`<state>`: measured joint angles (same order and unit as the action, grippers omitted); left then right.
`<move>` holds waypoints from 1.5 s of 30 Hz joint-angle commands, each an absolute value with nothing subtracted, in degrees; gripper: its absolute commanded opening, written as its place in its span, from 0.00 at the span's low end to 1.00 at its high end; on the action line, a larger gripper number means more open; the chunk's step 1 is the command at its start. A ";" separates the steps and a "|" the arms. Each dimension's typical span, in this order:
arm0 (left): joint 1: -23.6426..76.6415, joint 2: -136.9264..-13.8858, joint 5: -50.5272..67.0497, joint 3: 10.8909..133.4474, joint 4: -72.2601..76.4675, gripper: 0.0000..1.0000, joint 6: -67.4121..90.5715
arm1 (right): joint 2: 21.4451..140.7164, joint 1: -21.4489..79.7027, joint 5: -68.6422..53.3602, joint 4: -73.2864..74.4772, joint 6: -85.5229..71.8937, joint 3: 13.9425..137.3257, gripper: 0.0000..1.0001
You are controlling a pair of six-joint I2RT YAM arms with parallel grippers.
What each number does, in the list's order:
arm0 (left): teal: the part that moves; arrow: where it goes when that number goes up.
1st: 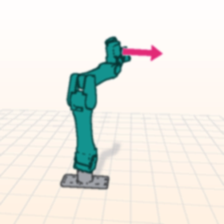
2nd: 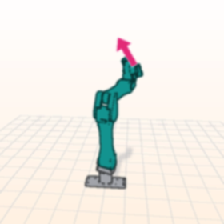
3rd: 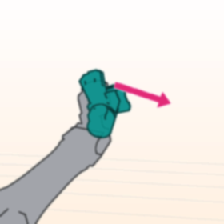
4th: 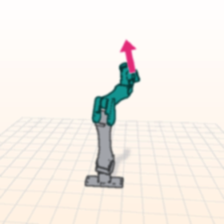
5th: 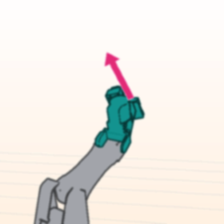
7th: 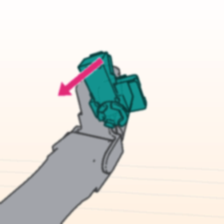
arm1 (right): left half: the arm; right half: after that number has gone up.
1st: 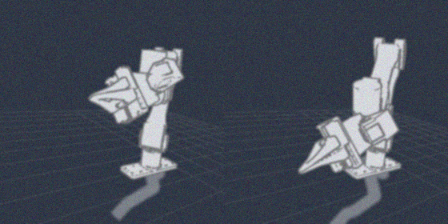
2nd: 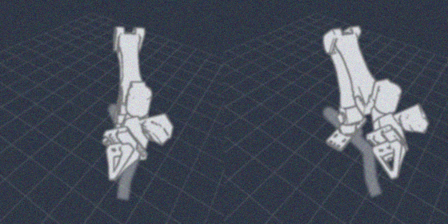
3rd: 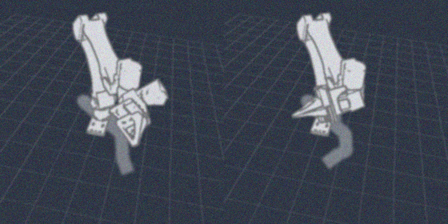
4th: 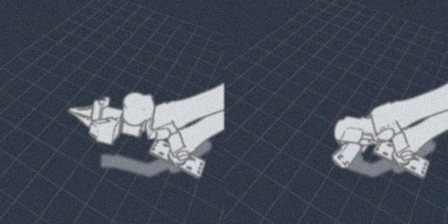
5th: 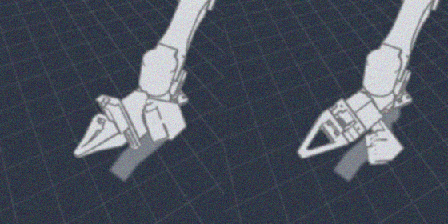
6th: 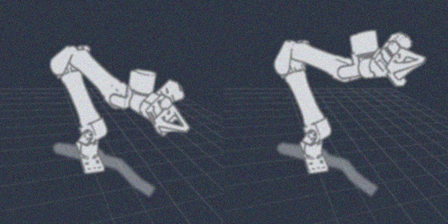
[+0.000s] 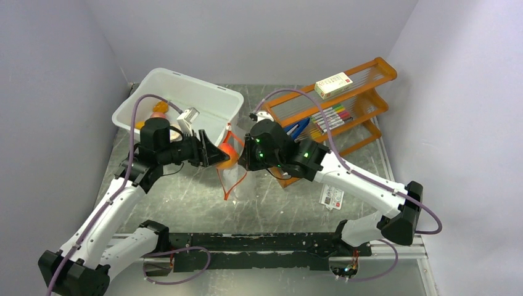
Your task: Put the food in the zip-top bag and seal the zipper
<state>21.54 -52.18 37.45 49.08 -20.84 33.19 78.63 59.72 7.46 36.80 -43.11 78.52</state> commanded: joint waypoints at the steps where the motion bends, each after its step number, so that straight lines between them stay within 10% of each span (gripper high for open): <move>1: 22.13 -51.43 36.34 52.41 -24.93 0.62 31.42 | 77.56 59.83 7.78 33.87 -44.18 77.61 0.00; 24: 22.15 -50.67 42.28 52.48 -21.87 0.75 36.04 | 73.54 59.68 7.71 28.79 -47.52 72.10 0.00; 39: 22.15 -50.65 42.47 51.77 -21.85 0.50 36.20 | 67.88 58.37 6.84 21.06 -53.89 63.72 0.00; 45: 22.15 -51.37 39.05 52.84 -25.36 0.54 32.94 | 67.28 57.92 6.10 20.20 -54.39 63.31 0.00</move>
<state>21.54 -50.96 39.81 51.27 -22.72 35.11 68.64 58.28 7.01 26.02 -52.64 63.57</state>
